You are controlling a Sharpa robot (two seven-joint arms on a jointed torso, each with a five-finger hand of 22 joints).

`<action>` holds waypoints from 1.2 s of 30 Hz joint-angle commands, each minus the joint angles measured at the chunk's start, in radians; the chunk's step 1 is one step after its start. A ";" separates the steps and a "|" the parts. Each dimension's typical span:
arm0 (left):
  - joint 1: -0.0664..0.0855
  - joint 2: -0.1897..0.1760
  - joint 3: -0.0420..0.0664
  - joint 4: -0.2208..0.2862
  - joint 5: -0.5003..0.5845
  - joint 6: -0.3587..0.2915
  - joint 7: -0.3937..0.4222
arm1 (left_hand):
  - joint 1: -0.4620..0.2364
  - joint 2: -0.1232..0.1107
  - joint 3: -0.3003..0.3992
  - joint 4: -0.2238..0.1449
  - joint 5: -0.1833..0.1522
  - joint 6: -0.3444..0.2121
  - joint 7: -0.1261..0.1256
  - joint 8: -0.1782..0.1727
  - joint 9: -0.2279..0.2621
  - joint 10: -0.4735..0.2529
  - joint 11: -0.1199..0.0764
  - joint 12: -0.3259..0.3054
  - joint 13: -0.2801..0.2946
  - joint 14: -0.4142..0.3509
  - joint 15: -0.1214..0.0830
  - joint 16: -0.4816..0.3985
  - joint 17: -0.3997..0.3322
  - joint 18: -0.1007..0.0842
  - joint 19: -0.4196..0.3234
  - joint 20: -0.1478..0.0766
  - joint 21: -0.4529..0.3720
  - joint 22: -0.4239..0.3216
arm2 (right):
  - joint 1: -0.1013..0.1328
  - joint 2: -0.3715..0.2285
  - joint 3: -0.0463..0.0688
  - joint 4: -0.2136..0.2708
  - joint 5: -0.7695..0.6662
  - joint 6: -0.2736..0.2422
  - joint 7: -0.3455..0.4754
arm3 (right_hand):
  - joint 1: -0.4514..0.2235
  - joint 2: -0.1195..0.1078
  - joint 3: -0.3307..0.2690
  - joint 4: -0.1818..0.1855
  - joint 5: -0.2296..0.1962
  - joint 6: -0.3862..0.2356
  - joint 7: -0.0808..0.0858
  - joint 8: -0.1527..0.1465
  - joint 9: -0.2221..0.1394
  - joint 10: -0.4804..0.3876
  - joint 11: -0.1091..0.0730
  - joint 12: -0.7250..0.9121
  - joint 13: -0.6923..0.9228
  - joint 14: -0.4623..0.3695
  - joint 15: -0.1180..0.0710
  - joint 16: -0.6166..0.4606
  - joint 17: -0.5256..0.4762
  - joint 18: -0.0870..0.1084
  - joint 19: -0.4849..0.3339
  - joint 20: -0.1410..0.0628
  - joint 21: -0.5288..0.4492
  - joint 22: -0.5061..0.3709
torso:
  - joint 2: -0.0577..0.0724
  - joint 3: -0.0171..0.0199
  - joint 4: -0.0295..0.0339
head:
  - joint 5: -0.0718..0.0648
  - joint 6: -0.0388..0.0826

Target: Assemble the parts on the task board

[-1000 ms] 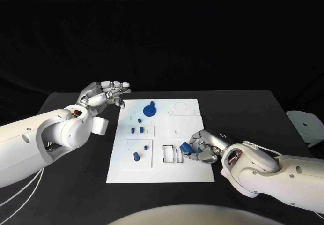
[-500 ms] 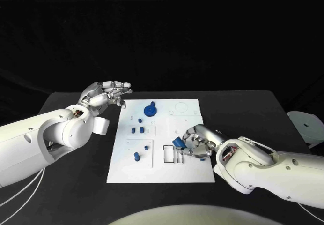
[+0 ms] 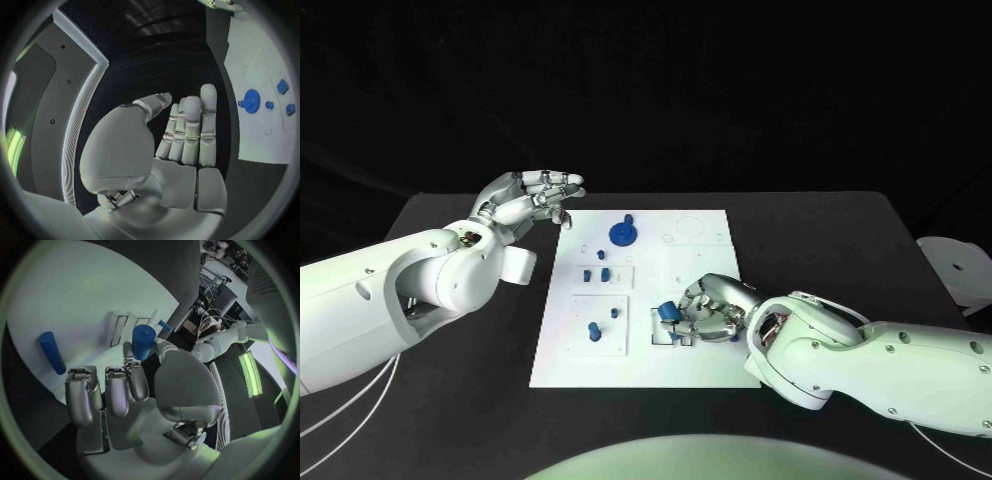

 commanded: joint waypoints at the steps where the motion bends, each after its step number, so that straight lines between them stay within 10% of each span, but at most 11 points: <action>1: 0.000 0.002 0.001 0.002 0.003 0.017 0.001 | -0.003 0.010 -0.007 0.004 0.004 -0.010 0.000 0.004 0.000 -0.009 -0.002 0.007 0.002 -0.007 -0.003 -0.003 -0.002 0.007 0.008 0.002 -0.008 -0.002 | -0.001 0.004 0.000 -0.005 -0.002 0.042 -0.004 | -0.016 -0.004 -0.009 0.000 -0.002 0.049 -0.043 -0.001 -0.001 -0.002 -0.003 -0.007 0.058 0.072 -0.010 0.005 0.090 -0.012 0.089 -0.004 0.000 0.250 | 0.001 0.0008 -0.0015 | 0.003 -0.002; 14: 0.000 0.001 0.001 0.002 0.003 0.018 -0.002 | -0.004 0.011 -0.008 0.004 0.004 -0.010 0.000 0.004 0.000 -0.009 -0.002 0.008 0.002 -0.007 -0.003 -0.003 -0.003 0.007 0.008 0.002 -0.008 -0.003 | -0.001 0.014 0.000 -0.020 -0.021 0.053 -0.017 | -0.052 -0.007 -0.034 0.000 -0.019 0.058 -0.049 0.002 0.004 -0.001 -0.008 -0.016 0.052 0.073 -0.014 0.006 0.094 -0.013 0.090 -0.008 0.002 0.251 | 0.001 0.0010 -0.0016 | 0.008 -0.003; 19: 0.000 0.002 0.001 0.002 0.003 0.020 -0.002 | -0.004 0.011 -0.008 0.004 0.004 -0.010 0.000 0.004 0.000 -0.009 -0.002 0.008 0.002 -0.007 -0.003 -0.003 -0.003 0.007 0.008 0.002 -0.008 -0.003 | -0.001 0.019 0.000 -0.025 -0.025 0.058 -0.019 | -0.073 -0.005 -0.055 0.000 -0.074 0.059 -0.051 0.003 0.009 0.001 -0.010 -0.020 0.051 0.073 -0.016 0.006 0.095 -0.013 0.090 -0.010 0.002 0.251 | 0.000 0.0006 -0.0017 | 0.009 -0.006; 26: 0.000 0.001 0.001 0.003 0.003 0.023 -0.001 | -0.004 0.011 -0.008 0.004 0.004 -0.010 0.000 0.004 0.000 -0.009 -0.002 0.008 0.002 -0.007 -0.003 -0.003 -0.003 0.007 0.008 0.002 -0.008 -0.003 | -0.001 0.025 0.000 -0.031 -0.035 0.055 -0.020 | -0.145 0.003 -0.162 0.002 -0.265 0.054 -0.050 0.007 0.024 -0.002 -0.009 -0.036 0.046 0.071 -0.016 0.002 0.086 -0.010 0.087 -0.010 -0.009 0.248 | 0.001 0.0004 -0.0011 | 0.009 -0.005; 36: 0.001 -0.001 0.001 0.004 0.003 0.033 0.001 | -0.005 0.013 -0.007 0.006 0.004 -0.010 0.000 0.004 0.000 -0.010 -0.002 0.009 0.002 -0.007 -0.003 -0.002 -0.003 0.007 0.008 0.002 -0.009 -0.003 | -0.001 0.029 0.000 -0.032 -0.059 0.024 -0.004 | -0.155 0.026 -0.272 0.002 -0.271 0.027 -0.039 -0.003 0.029 -0.024 0.001 -0.071 0.024 0.066 -0.007 -0.009 0.061 -0.002 0.073 -0.002 -0.049 0.236 | 0.000 0.0011 -0.0025 | 0.012 -0.004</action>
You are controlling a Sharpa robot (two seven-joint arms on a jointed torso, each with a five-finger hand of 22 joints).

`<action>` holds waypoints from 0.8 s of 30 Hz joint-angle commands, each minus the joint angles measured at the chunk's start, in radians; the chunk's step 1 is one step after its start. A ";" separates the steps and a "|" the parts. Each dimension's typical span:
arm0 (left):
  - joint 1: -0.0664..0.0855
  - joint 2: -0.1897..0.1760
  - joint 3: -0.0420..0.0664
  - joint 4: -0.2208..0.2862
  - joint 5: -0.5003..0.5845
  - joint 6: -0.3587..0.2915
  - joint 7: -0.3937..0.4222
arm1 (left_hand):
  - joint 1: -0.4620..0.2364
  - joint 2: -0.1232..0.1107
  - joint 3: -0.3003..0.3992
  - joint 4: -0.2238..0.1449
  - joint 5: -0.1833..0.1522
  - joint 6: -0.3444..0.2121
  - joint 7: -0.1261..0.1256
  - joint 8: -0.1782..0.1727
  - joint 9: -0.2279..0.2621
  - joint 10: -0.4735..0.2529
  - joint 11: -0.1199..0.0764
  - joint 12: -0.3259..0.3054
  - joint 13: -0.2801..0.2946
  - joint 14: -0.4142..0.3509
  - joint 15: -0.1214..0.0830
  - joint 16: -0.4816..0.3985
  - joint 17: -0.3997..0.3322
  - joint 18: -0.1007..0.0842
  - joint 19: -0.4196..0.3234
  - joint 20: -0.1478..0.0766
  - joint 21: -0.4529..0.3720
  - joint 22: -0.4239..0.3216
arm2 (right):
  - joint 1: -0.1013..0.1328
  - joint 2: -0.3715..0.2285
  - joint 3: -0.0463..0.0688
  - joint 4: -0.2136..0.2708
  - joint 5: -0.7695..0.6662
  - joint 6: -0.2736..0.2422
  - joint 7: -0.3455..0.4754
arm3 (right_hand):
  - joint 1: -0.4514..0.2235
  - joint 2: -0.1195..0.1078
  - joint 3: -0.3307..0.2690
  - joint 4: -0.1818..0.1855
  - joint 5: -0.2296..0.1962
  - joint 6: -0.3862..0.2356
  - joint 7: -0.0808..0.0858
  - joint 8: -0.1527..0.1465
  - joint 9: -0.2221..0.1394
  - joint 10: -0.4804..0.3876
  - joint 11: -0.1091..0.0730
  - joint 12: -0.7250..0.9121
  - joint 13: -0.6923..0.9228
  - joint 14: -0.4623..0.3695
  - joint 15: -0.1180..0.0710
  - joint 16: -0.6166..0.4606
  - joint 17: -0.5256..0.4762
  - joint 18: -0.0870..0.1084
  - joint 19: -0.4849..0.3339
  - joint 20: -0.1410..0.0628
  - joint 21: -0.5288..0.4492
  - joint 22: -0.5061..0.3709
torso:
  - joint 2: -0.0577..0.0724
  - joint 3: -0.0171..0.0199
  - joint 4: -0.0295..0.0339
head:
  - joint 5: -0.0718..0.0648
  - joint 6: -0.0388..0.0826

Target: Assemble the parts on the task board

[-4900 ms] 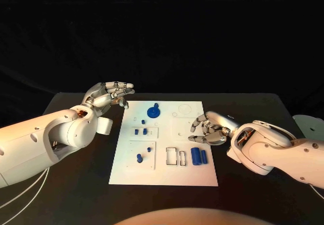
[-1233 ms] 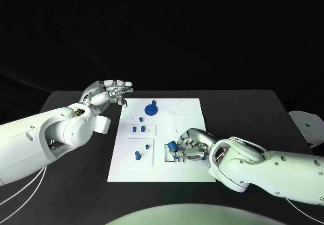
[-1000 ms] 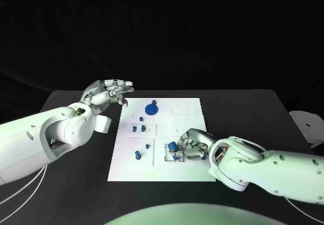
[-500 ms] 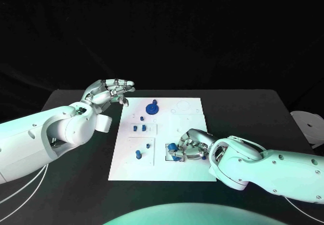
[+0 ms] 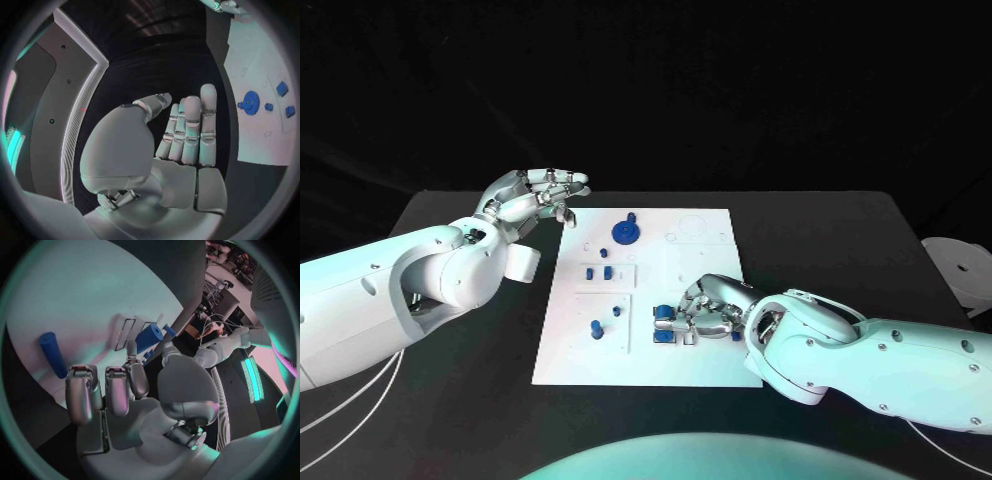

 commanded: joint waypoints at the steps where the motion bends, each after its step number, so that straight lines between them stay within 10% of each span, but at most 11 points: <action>1: 0.000 0.001 0.001 0.003 0.003 0.022 0.007 | -0.001 0.009 -0.004 0.003 0.004 -0.007 0.003 0.005 0.000 -0.007 0.002 0.005 0.001 -0.007 -0.003 -0.002 -0.001 0.007 0.008 0.002 -0.005 -0.001 | -0.001 -0.002 0.000 0.007 -0.028 -0.016 0.016 | 0.003 0.019 -0.012 -0.002 0.002 -0.005 -0.002 -0.006 0.002 -0.006 -0.003 -0.002 0.024 0.066 0.000 -0.004 0.062 -0.003 0.074 0.005 -0.001 0.237 | -0.001 0.0006 -0.0008 | 0.000 0.000; 11: 0.000 -0.001 0.000 0.003 0.003 0.022 0.006 | -0.001 0.011 -0.003 0.003 0.005 -0.007 0.003 0.005 0.000 -0.008 0.001 0.006 0.002 -0.007 -0.003 -0.002 -0.001 0.007 0.008 0.002 -0.005 -0.001 | -0.002 -0.023 0.000 0.038 -0.033 -0.033 0.055 | 0.173 0.054 -0.031 -0.009 0.119 0.013 -0.013 0.006 0.015 0.009 -0.012 0.009 0.037 0.072 -0.007 0.004 0.085 -0.009 0.084 -0.001 0.027 0.246 | 0.000 0.0014 -0.0013 | 0.003 0.001; 24: 0.000 0.000 0.000 0.003 0.003 0.021 0.005 | -0.001 0.011 -0.003 0.003 0.005 -0.007 0.003 0.005 0.000 -0.008 0.001 0.006 0.002 -0.007 -0.003 -0.002 -0.001 0.007 0.008 0.002 -0.005 -0.001 | -0.003 -0.025 0.000 0.031 -0.053 0.000 0.049 | 0.265 0.059 -0.035 -0.012 0.119 0.033 -0.023 0.021 0.024 0.022 -0.021 0.031 0.057 0.074 -0.014 0.009 0.098 -0.011 0.088 -0.006 0.040 0.249 | -0.001 -0.0003 0.0016 | -0.001 0.001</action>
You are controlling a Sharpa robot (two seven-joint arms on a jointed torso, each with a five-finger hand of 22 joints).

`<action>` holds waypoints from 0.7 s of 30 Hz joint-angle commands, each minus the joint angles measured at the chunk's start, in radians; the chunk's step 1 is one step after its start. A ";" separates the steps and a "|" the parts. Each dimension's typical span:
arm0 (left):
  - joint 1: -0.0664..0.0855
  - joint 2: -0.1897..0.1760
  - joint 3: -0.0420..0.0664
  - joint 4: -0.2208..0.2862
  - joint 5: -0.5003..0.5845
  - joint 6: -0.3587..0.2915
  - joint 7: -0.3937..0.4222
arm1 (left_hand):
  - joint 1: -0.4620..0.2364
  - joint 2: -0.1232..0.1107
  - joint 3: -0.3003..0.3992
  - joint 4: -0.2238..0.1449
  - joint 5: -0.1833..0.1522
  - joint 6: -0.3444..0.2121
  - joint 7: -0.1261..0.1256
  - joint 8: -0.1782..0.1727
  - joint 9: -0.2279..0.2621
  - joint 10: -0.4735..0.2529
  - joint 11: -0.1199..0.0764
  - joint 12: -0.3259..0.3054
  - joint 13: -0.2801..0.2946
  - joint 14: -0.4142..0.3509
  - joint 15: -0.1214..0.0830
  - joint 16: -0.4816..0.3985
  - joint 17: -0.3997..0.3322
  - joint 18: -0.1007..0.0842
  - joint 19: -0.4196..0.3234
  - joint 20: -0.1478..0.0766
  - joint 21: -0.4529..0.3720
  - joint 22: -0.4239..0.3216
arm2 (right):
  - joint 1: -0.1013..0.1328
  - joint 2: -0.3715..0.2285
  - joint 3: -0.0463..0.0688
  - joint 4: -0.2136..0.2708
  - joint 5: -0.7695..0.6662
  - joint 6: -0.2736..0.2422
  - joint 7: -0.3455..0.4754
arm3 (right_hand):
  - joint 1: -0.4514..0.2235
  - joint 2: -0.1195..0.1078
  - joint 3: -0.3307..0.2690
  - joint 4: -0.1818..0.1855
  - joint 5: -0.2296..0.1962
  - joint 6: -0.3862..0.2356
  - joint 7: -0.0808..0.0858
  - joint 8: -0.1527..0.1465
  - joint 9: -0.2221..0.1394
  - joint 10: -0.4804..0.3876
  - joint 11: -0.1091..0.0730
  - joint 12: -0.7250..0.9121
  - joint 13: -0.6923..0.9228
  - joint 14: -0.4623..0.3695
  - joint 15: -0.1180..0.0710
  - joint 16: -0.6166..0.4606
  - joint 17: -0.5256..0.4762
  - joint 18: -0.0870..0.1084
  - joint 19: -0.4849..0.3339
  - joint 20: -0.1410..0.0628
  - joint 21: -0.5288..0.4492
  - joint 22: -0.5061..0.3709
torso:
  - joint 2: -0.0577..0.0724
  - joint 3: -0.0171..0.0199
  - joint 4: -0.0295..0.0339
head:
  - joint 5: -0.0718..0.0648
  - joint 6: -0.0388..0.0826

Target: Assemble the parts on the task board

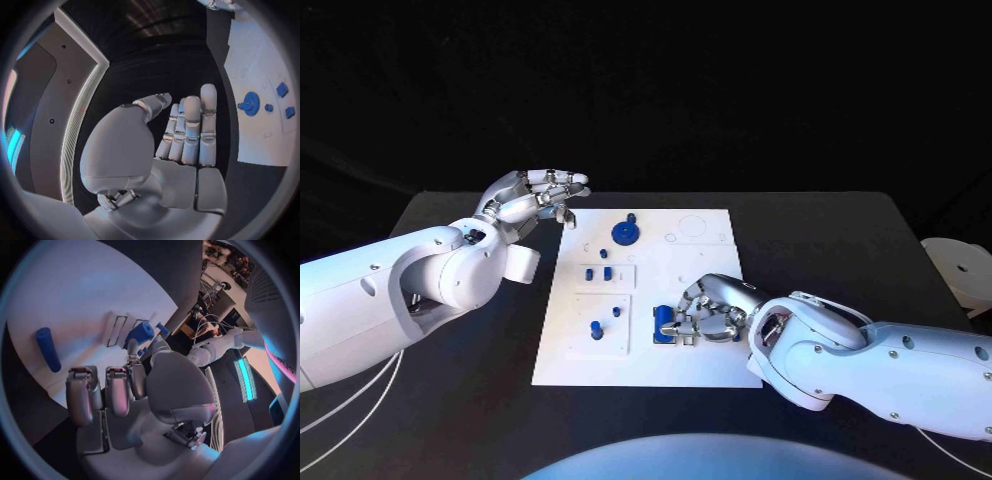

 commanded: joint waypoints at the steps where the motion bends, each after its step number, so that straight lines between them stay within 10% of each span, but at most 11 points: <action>1: 0.000 0.001 0.001 0.002 0.003 0.015 0.005 | -0.001 0.011 -0.004 0.003 0.005 -0.007 0.003 0.005 0.000 -0.008 0.001 0.006 0.001 -0.007 -0.003 -0.002 -0.001 0.007 0.005 -0.002 -0.005 -0.001 | -0.001 0.003 0.000 -0.005 -0.026 0.024 0.005 | 0.011 -0.001 -0.004 0.001 0.003 0.011 0.000 0.006 0.001 0.004 -0.003 0.004 0.057 0.074 -0.007 0.004 0.097 -0.012 0.089 -0.007 0.006 0.250 | 0.000 -0.0006 0.0022 | -0.001 -0.001; 21: 0.000 -0.001 0.001 0.004 0.003 0.015 0.005 | 0.000 0.013 -0.002 0.003 0.005 -0.007 0.003 0.005 0.000 -0.009 0.001 0.008 0.001 -0.007 -0.003 -0.002 -0.002 0.007 0.005 -0.002 -0.006 -0.002 | -0.001 0.013 0.000 -0.026 -0.079 0.074 -0.018 | 0.089 0.010 0.000 -0.002 -0.003 0.013 -0.007 0.011 0.004 0.007 -0.009 0.009 0.064 0.074 -0.013 0.005 0.101 -0.012 0.089 -0.013 0.006 0.250 | 0.000 -0.0004 0.0005 | 0.002 -0.004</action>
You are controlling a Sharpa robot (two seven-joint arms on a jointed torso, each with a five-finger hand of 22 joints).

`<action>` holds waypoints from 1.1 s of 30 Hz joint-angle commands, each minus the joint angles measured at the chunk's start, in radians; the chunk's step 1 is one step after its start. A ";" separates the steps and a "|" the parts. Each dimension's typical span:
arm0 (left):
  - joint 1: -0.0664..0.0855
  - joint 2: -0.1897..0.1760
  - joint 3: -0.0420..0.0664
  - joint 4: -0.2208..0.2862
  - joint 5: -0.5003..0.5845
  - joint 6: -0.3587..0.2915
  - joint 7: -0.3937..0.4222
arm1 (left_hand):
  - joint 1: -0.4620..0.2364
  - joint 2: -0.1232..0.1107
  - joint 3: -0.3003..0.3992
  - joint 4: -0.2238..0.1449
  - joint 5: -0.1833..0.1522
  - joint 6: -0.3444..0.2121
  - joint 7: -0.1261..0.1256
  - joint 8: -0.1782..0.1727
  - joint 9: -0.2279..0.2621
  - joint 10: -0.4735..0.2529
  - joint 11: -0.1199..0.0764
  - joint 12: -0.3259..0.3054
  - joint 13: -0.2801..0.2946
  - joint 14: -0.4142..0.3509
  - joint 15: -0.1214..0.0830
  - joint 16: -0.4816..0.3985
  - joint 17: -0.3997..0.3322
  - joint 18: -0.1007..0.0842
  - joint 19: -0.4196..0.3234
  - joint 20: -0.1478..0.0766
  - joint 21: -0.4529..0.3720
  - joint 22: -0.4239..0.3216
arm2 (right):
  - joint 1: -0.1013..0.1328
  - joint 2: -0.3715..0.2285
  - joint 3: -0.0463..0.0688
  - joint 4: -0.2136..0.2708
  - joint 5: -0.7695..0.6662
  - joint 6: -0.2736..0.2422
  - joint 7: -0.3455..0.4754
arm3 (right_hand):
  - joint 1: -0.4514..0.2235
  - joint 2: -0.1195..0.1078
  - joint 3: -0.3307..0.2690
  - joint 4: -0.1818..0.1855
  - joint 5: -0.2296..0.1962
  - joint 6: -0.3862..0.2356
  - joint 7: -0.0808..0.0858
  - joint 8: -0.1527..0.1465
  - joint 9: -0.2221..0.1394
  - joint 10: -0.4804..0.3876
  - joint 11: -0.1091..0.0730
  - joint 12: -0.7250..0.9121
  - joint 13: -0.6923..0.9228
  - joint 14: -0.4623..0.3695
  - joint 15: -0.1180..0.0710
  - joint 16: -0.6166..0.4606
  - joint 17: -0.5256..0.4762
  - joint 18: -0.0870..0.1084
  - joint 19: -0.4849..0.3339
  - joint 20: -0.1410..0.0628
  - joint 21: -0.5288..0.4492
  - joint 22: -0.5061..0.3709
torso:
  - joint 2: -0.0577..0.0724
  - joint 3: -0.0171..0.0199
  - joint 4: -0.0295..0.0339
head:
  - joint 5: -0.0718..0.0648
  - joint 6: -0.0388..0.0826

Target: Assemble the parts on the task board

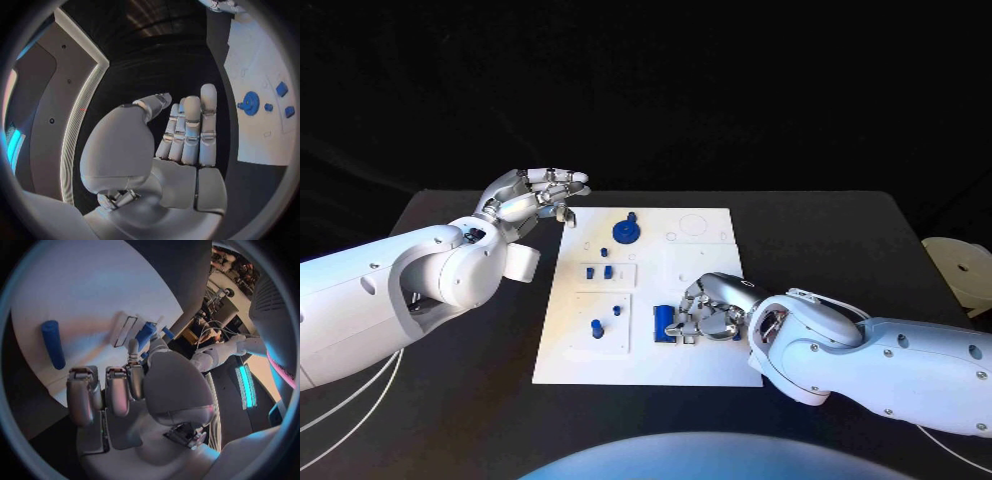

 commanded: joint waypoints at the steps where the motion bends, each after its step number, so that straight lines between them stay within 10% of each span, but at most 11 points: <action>1: 0.000 0.000 0.001 0.003 0.003 0.015 0.005 | 0.000 0.013 -0.002 0.003 0.005 -0.007 0.003 0.005 0.000 -0.009 0.001 0.004 0.001 -0.007 -0.003 -0.002 -0.001 0.007 0.005 -0.002 -0.006 -0.001 | -0.001 0.001 0.000 0.001 -0.025 0.040 0.000 | 0.012 0.000 0.000 -0.002 -0.003 0.002 -0.003 0.003 0.002 0.003 -0.005 -0.003 0.060 0.074 -0.006 0.005 0.101 -0.012 0.089 -0.005 0.001 0.249 | 0.000 0.0007 -0.0013 | 0.001 -0.001; 33: 0.000 0.008 -0.001 -0.003 0.003 0.015 0.006 | 0.000 0.013 -0.002 0.003 0.005 -0.007 0.003 0.005 0.000 -0.009 0.001 0.004 0.001 -0.007 -0.003 -0.002 -0.001 0.007 0.005 -0.002 -0.006 -0.001 | 0.023 -0.084 0.004 0.028 -0.059 -0.030 -0.014 | 0.071 0.009 0.006 0.002 -0.036 -0.018 0.004 -0.013 -0.008 -0.009 0.000 -0.027 0.046 0.069 -0.003 -0.003 0.081 -0.005 0.078 -0.005 -0.032 0.240 | -0.001 -0.0002 -0.0018 | -0.022 0.010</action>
